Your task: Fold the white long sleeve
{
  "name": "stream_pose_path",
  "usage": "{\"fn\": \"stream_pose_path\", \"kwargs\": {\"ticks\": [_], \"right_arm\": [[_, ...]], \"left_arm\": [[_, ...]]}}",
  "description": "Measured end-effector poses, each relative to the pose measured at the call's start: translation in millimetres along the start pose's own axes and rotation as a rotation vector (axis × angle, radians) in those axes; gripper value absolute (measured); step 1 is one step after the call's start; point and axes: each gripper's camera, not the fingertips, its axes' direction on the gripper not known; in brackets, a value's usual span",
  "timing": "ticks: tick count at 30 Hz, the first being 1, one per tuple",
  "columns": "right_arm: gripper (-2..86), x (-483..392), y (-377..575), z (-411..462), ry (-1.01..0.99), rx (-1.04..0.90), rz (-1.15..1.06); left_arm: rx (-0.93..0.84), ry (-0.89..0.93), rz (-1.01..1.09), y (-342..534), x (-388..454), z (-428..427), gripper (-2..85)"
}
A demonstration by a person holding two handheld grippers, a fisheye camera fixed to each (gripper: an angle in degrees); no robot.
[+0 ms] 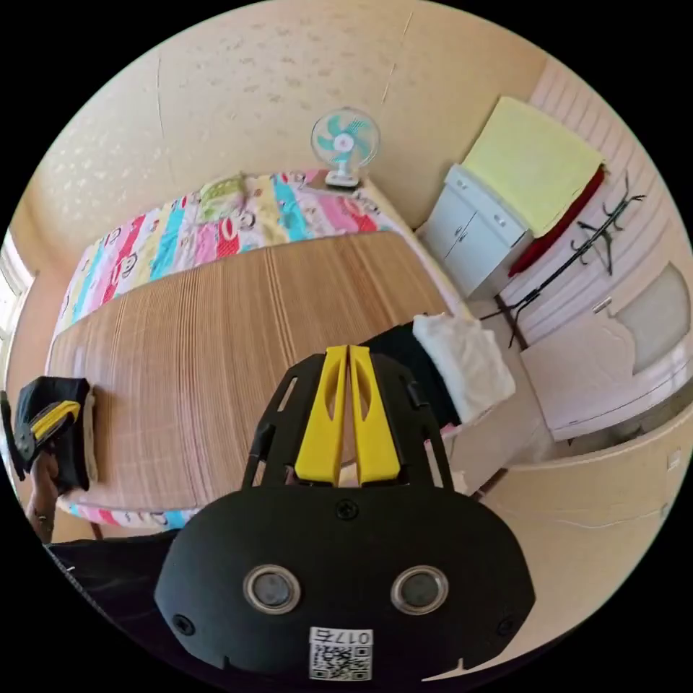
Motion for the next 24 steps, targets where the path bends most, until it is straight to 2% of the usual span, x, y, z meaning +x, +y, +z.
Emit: {"fn": "stream_pose_path", "kwargs": {"ticks": [1, 3, 5, 9, 10, 12, 16, 20, 24], "right_arm": [[0.3, 3.9, 3.6, -36.9, 0.066, 0.190, -0.020], [0.3, 19.4, 6.7, -63.9, 0.073, 0.272, 0.033], [0.3, 44.9, 11.0, -63.3, 0.015, 0.217, 0.138], [0.5, 118.7, 46.2, 18.0, -0.306, -0.178, 0.407], [0.6, 133.2, 61.5, 38.5, -0.376, -0.242, 0.463], [1.0, 147.0, 78.4, 55.5, -0.392, -0.277, 0.505], [3.3, 164.6, 71.3, 84.0, -0.364, -0.354, 0.468], [7.1, 173.2, 35.1, 112.3, -0.395, -0.359, 0.404], [12.1, 162.6, -17.0, 160.9, -0.372, -0.423, 0.247]], "left_arm": [[0.037, -0.017, 0.010, -9.9, 7.8, -5.9, -0.5], [0.156, -0.009, -0.016, -45.1, 32.8, -24.5, -0.5], [0.211, 0.093, -0.064, -67.7, 48.4, -29.4, -0.6], [0.218, 0.435, -0.056, -110.8, 97.5, -13.5, -0.8], [0.212, 0.449, -0.044, -115.5, 106.7, -11.1, -0.7], [0.206, 0.452, 0.016, -129.9, 145.5, -3.5, -0.6], [0.164, 0.526, -0.009, -149.0, 184.0, 17.7, -0.6], [0.076, 0.550, -0.130, -172.3, 218.8, 56.9, -0.6], [0.037, 0.581, -0.272, -195.8, 246.4, 83.2, -0.7]]}}
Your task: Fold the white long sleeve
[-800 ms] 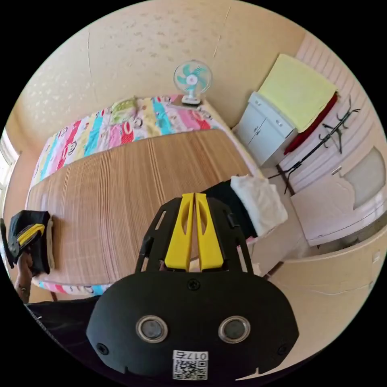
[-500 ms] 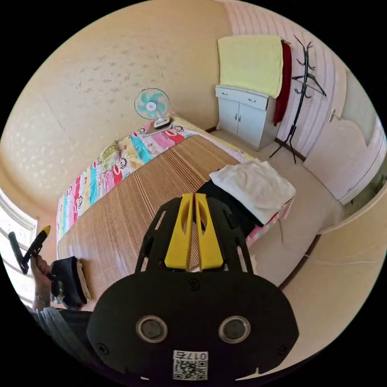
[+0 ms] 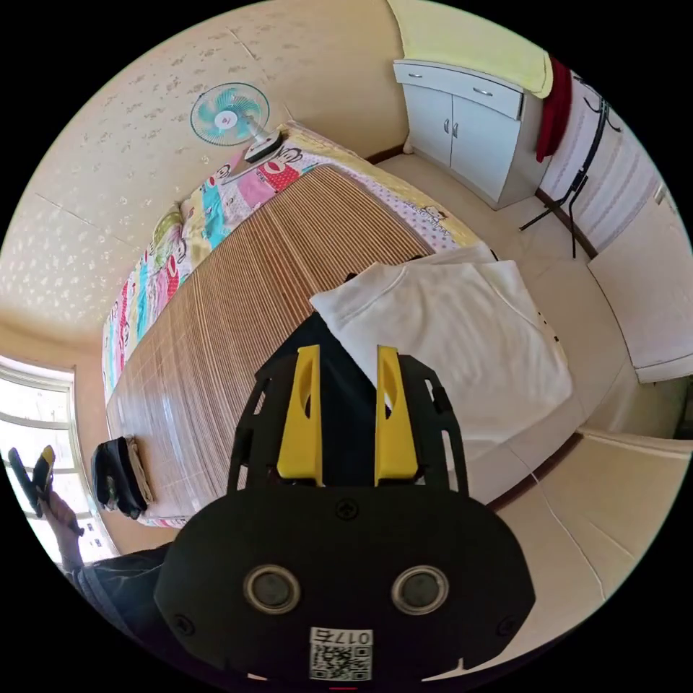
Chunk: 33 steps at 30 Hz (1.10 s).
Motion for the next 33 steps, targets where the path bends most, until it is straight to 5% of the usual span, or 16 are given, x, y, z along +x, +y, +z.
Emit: {"fn": "stream_pose_path", "kwargs": {"ticks": [6, 9, 20, 25, 33], "right_arm": [[9.9, 27.3, -23.7, 75.9, -0.018, -0.239, 0.099], [5.0, 9.3, -11.9, 47.3, 0.035, -0.205, 0.109], [2.5, -108.7, 169.0, -327.0, 0.084, 0.686, -0.238], [2.4, -100.4, 279.2, -484.0, -0.476, 1.121, -0.583], [2.4, -45.3, 353.4, -511.0, -1.593, 1.633, -0.989]], "left_arm": [[0.070, 0.056, -0.109, -8.1, 5.3, 19.1, -0.8], [0.118, 0.026, -0.121, -7.2, 3.3, 17.7, -0.8], [0.182, 0.025, 0.068, -32.1, 13.8, 5.7, -0.9], [0.216, -0.006, 0.252, -46.4, 37.3, -17.8, -0.9], [0.439, 0.151, 0.470, -42.3, 60.2, -133.7, 0.2]]}}
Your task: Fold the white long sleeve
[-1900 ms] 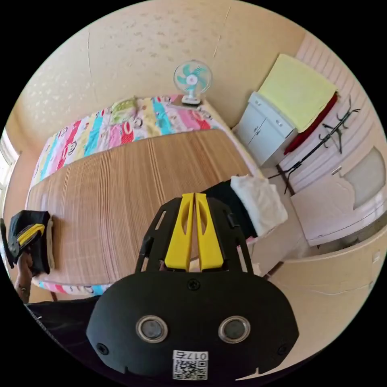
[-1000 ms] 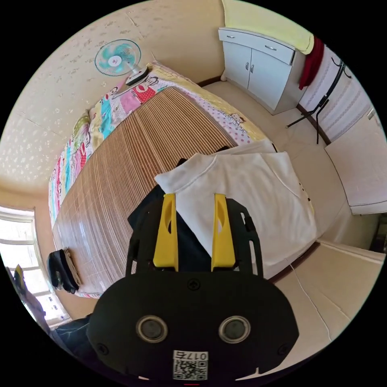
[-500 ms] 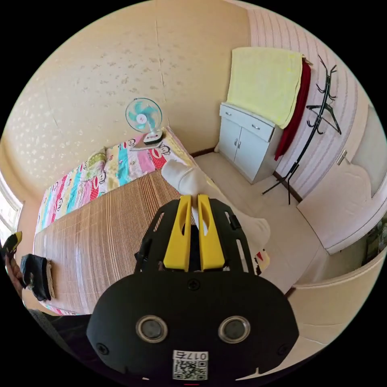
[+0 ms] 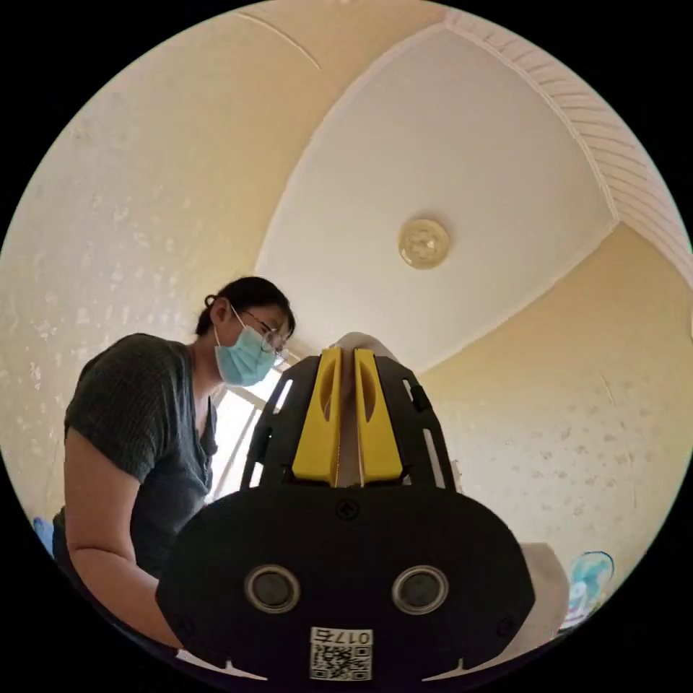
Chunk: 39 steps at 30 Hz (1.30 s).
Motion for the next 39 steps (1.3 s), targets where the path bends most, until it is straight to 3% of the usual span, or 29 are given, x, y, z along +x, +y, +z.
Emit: {"fn": "stream_pose_path", "kwargs": {"ticks": [3, 7, 12, 16, 18, 20, 23, 25, 28, 30, 34, 39], "right_arm": [[2.3, 20.7, 32.7, 12.0, -0.287, 0.230, 0.190], [2.1, 27.2, 118.8, 62.5, -0.387, 0.351, 0.582], [1.9, -6.3, 209.1, 136.9, -0.665, 0.367, 0.846], [1.8, -43.0, 254.1, 194.4, -0.797, 0.265, 0.965], [1.8, -51.3, 272.1, 208.8, -0.818, 0.239, 0.994], [1.8, -51.7, 291.5, 219.3, -0.844, 0.199, 1.026], [1.7, -43.3, 324.4, 223.8, -0.746, 0.021, 1.139], [1.6, -39.6, 346.0, 220.6, -0.553, -0.236, 1.217], [1.6, -59.3, 352.1, 220.7, -0.353, -0.587, 1.036], [1.7, -77.3, 360.6, 216.3, -0.232, -0.690, 0.986], [2.2, -131.3, 389.2, 170.2, 0.067, -0.684, 0.954], [8.0, -214.7, 460.2, 111.0, 0.141, -0.709, 0.983]], "left_arm": [[0.015, 0.080, 0.031, -15.5, 10.2, -21.0, 5.0], [-0.022, 0.233, 0.058, -30.1, 29.0, -21.1, 11.9], [0.026, 0.094, 0.075, -39.9, 43.3, -39.6, 16.6], [0.062, 0.195, 0.125, -41.6, 43.1, -69.1, 13.8], [0.067, 0.226, 0.189, -35.3, 50.2, -89.5, 4.5], [0.116, 0.178, 0.198, -27.4, 49.9, -109.6, 0.6], [0.174, 0.281, 0.184, -22.6, 30.4, -150.4, -0.5], [0.278, 0.396, 0.142, -18.8, 10.9, -179.7, -0.7], [0.380, 0.482, 0.077, -21.5, -17.5, -220.2, -0.9], [0.370, 0.444, 0.067, -30.1, -22.5, -239.8, -0.9], [0.405, 0.549, 0.088, -38.1, -24.9, -263.9, -0.9], [0.420, 0.681, 0.083, -49.3, -42.8, -308.9, -0.9]]}}
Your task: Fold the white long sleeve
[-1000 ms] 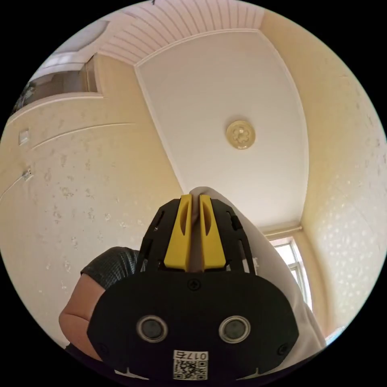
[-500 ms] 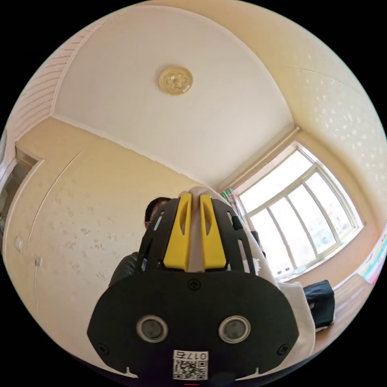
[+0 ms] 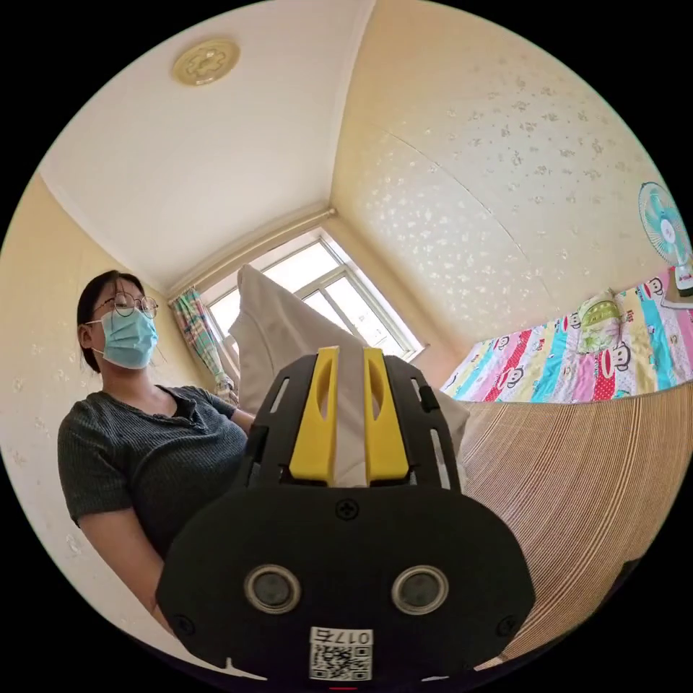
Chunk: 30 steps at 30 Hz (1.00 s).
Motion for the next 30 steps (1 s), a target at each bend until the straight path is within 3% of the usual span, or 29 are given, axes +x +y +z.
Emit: {"fn": "stream_pose_path", "kwargs": {"ticks": [5, 10, 13, 19, 24, 26, 30], "right_arm": [[13.8, 36.3, 104.4, 52.3, -0.063, -0.037, 0.060], [17.7, 46.8, 111.4, 91.9, 0.257, -0.042, -0.029], [18.2, 57.9, 75.0, 114.1, 0.340, -0.078, -0.143], [17.9, 138.5, 20.3, 154.0, 0.141, -0.219, -0.142], [16.6, 219.4, 3.8, 107.5, -0.202, -0.005, 0.030], [16.1, 237.9, -7.7, 107.8, -0.204, -0.068, 0.048], [11.8, 250.4, -15.6, 153.5, -0.182, -0.397, -0.046]], "left_arm": [[0.081, 0.047, 0.017, -20.7, 20.2, -39.6, -0.8], [0.140, 0.171, 0.003, -44.0, 34.7, -73.4, -0.8], [0.162, 0.224, -0.014, -54.0, 39.4, -86.6, -0.8], [0.193, 0.333, -0.122, -63.9, 32.2, -97.8, -0.7], [0.192, 0.386, -0.149, -68.6, 32.7, -123.1, -0.7], [0.210, 0.386, -0.169, -68.9, 30.1, -128.9, -0.7], [0.242, 0.389, -0.198, -73.9, 21.7, -129.2, -0.8]]}}
